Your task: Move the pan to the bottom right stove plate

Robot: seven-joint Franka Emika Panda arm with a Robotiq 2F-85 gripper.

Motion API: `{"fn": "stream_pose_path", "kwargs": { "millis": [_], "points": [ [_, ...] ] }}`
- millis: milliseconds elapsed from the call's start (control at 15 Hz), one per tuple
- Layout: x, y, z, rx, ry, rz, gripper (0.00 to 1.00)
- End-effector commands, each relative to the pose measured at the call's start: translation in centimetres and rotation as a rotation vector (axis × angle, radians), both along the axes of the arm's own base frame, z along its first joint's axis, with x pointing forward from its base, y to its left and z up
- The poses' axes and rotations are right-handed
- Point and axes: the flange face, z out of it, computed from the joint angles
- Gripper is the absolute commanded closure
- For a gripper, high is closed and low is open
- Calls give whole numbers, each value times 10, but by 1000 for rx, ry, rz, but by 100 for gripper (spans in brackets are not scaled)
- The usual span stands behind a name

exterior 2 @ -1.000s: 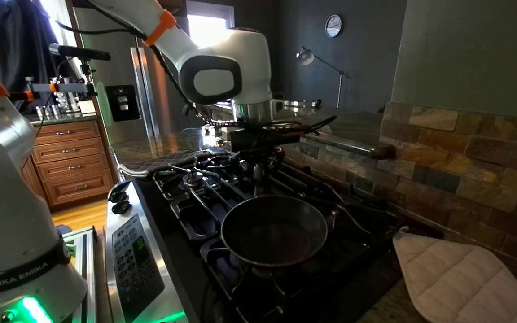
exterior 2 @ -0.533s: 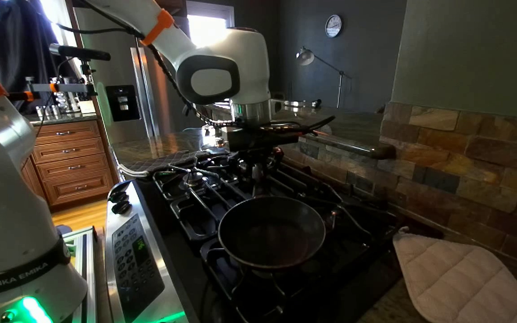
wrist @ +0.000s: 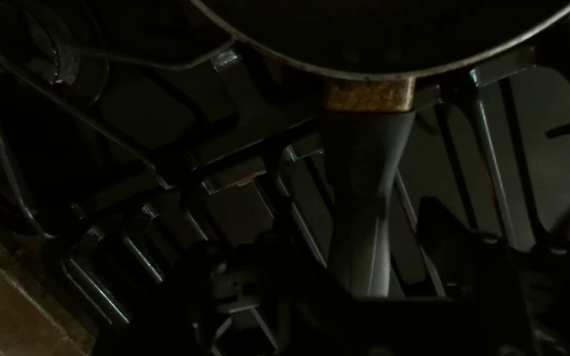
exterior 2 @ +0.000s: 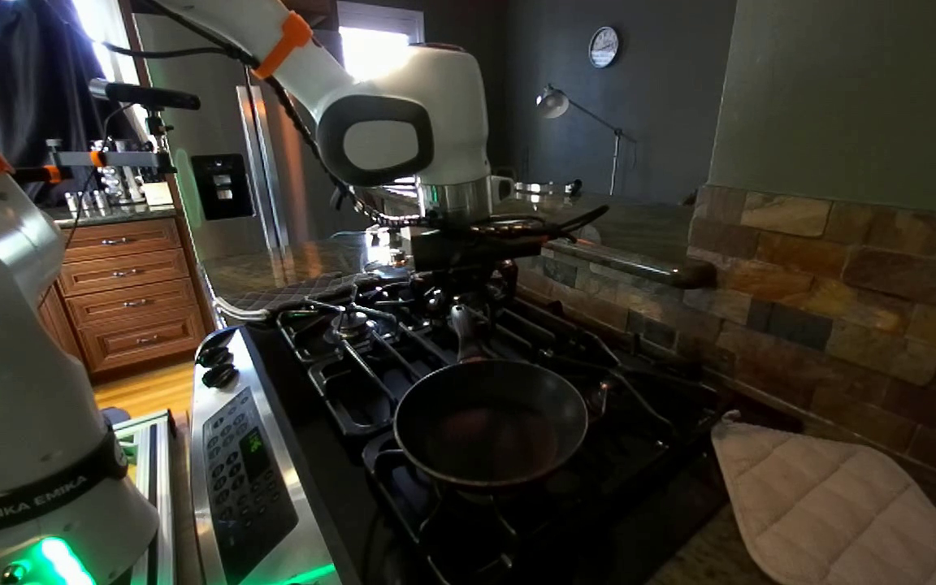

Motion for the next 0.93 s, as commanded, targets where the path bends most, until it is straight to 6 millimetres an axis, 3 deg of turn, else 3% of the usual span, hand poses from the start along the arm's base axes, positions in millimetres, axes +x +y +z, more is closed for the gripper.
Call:
{"fn": "stream_pose_path", "kwargs": {
  "millis": [0, 267, 467, 867],
  "points": [
    [-9, 0, 5, 8, -6, -8, 2],
    [-11, -3, 13, 2, -7, -36, 0],
    [-14, -10, 23, -34, 2, -167, 0],
    [-40, -21, 54, -68, 90, -325, 0]
  ]
}}
